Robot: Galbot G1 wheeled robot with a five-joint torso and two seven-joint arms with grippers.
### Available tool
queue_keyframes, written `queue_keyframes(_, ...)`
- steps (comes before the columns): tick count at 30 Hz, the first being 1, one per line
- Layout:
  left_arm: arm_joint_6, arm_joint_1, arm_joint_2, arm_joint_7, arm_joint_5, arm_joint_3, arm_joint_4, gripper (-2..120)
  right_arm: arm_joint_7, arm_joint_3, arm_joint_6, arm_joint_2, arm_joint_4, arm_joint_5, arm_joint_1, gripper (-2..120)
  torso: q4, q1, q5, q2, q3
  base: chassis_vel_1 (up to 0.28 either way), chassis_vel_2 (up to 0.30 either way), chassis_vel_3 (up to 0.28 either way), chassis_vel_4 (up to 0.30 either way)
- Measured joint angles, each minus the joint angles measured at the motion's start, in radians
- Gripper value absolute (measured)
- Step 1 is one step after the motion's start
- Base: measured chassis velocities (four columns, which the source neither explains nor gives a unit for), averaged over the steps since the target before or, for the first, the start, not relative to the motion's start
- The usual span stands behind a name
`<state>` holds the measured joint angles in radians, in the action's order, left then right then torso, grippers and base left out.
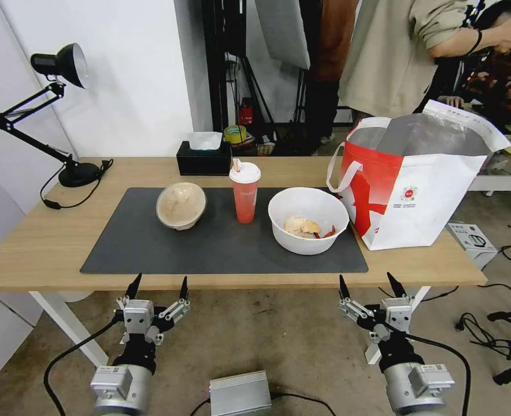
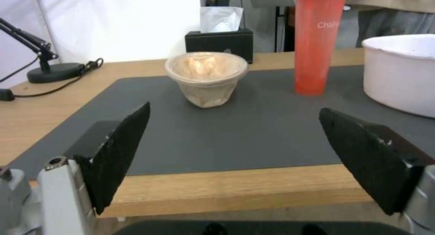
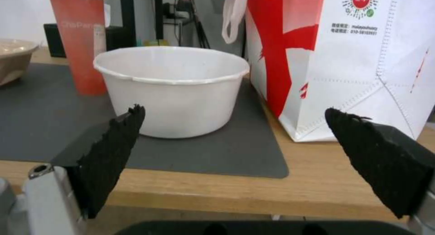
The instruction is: Pick up the trash from the table and place it into the takeout bag.
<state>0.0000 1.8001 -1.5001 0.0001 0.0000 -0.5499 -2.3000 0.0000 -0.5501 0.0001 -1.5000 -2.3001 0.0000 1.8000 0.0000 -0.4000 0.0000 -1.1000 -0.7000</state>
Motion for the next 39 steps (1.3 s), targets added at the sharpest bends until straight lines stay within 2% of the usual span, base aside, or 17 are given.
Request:
queue_keyframes(33, 0.000, 0.000, 0.000, 0.001, -0.002, -0.001, 0.000, 100, 0.000, 0.000, 0.000, 0.001, 0.000, 0.000, 0.000, 100, 0.0000, 0.000, 0.0000, 0.000, 0.000, 0.000, 0.000, 0.000, 0.000)
queue_keyframes(36, -0.017, -0.008, 0.010, 0.004, -0.027, -0.027, 0.008, 100, 0.003, 0.000, -0.003, 0.018, 0.000, 0.008, -0.004, 100, -0.0002, 0.000, -0.0001, 0.000, 0.000, 0.000, 0.000, 0.000, 0.000)
queue_keyframes(39, -0.114, -0.051, 0.063, 0.013, -0.148, -0.166, 0.049, 100, 0.028, -0.009, -0.032, 0.115, 0.007, 0.058, -0.034, 100, 0.0000, 0.000, 0.0000, 0.000, 0.000, 0.000, 0.000, 0.000, 0.000)
